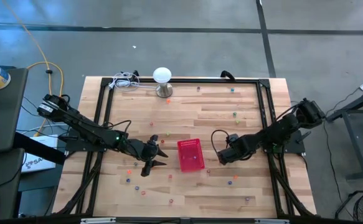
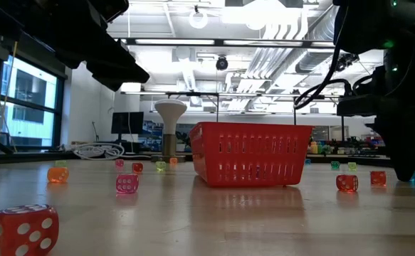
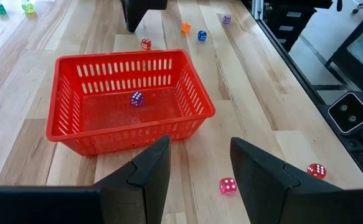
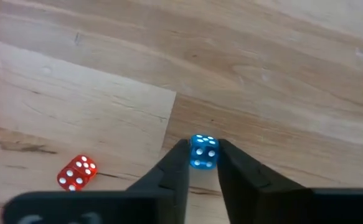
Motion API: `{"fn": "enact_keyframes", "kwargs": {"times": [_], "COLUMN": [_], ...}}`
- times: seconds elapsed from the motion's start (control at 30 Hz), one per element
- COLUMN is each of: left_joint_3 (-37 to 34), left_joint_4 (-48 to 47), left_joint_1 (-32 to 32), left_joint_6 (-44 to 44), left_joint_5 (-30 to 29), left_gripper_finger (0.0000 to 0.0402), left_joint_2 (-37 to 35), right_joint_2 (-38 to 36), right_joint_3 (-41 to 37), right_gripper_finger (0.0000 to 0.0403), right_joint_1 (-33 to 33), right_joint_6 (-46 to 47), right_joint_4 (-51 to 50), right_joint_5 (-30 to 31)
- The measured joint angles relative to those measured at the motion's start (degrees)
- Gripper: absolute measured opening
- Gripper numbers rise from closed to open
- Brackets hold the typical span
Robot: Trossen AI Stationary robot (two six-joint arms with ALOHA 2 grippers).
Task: Pick & Place Dice
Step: Put the light blue die into the red basket, then put the orange die into the red basket
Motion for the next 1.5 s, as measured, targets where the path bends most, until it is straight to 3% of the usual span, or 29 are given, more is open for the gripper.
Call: {"fn": "enact_keyframes", "kwargs": {"times": [0.07, 0.2, 0.33, 0.5, 0.7, 0.9, 1.03, 1.2, 1.4, 1.5], "left_joint_3": [0.0, 0.0, 0.0, 0.0, 0.0, 0.01, 0.02, 0.02, 0.09, 0.09], "left_joint_4": [0.0, 0.0, -0.01, 0.0, 0.0, -1.32, -2.33, -3.23, -6.02, -7.53], "left_joint_1": [0.0, 0.0, 0.02, 0.0, -0.31, 0.33, 1.47, 3.5, 7.06, 9.12], "left_joint_6": [0.0, -1.26, -1.55, -1.66, -3.21, -3.38, -3.63, -3.61, -1.72, -1.59], "left_joint_5": [0.0, 0.01, 1.03, 1.36, 1.6, 1.57, 1.52, 1.46, 1.44, 1.49], "left_gripper_finger": [0.0162, 0.0162, 0.0162, 0.0162, 0.0162, 0.0162, 0.0162, 0.0162, 0.0162, 0.0162], "left_joint_2": [0.0, 0.0, 0.0, 0.0, 0.0, 0.0, 0.0, 0.0, -0.02, -0.47], "right_joint_2": [-0.02, -0.48, -3.1, -3.89, -1.7, 4.07, 5.65, 5.7, 5.68, 5.6], "right_joint_3": [0.06, 2.34, 7.87, 14.72, 16.02, 15.93, 15.93, 15.96, 16.0, 16.0], "right_gripper_finger": [0.0031, 0.0027, 0.0027, 0.0027, 0.0029, 0.0036, 0.0065, 0.0097, 0.0097, 0.0097], "right_joint_1": [-0.08, 1.19, 3.55, 5.03, 2.84, -2.17, -4.78, -7.3, -8.3, -9.22], "right_joint_6": [-2.2, -5.66, -8.51, -25.3, -47.83, -56.7, -57.82, -61.23, -71.95, -77.6], "right_joint_4": [0.0, -1.63, -3.54, 4.44, 23.27, 29.11, 29.82, 30.17, 33.68, 34.27], "right_joint_5": [1.17, 4.28, 12.26, 20.74, 20.2, 11.59, 4.45, 7.29, 5.35, 7.14]}}
